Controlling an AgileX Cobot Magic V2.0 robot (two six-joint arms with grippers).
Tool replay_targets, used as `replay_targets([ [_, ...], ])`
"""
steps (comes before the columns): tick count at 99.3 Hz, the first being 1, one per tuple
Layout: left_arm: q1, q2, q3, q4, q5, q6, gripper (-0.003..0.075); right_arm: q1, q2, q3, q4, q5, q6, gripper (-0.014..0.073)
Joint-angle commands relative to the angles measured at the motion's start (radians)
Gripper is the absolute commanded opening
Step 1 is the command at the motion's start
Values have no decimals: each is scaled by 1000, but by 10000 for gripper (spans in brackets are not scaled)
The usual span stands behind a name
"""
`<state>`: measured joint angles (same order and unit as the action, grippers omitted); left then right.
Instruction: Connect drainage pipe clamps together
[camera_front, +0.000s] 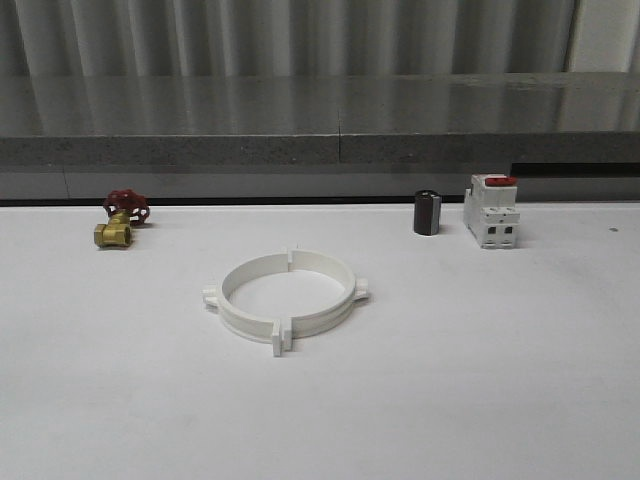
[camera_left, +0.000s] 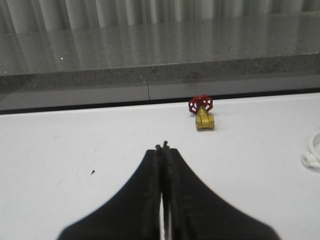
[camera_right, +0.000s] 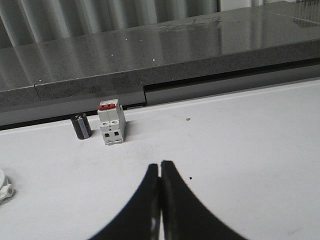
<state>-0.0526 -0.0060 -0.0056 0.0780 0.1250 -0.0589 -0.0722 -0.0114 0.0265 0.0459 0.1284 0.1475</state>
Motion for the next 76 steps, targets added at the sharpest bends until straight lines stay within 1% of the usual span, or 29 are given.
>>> replay_targets([
  [1,-1,-30,26,3,-183,-11,-20,-4,-19,-15,-8,-85,-2,-118],
  [4,-1,-30,38,3,-211,-11,-20,-4,-19,-15,-8,-85,-2,-118],
  [8,-1,-30,36,3,-194,-11,-20,-4,-19,-15,-8,-85,-2,-118],
  [76,-1,-30,36,3,-196,-11,-20,-4,-19,-15,-8,-85,-2,-118],
])
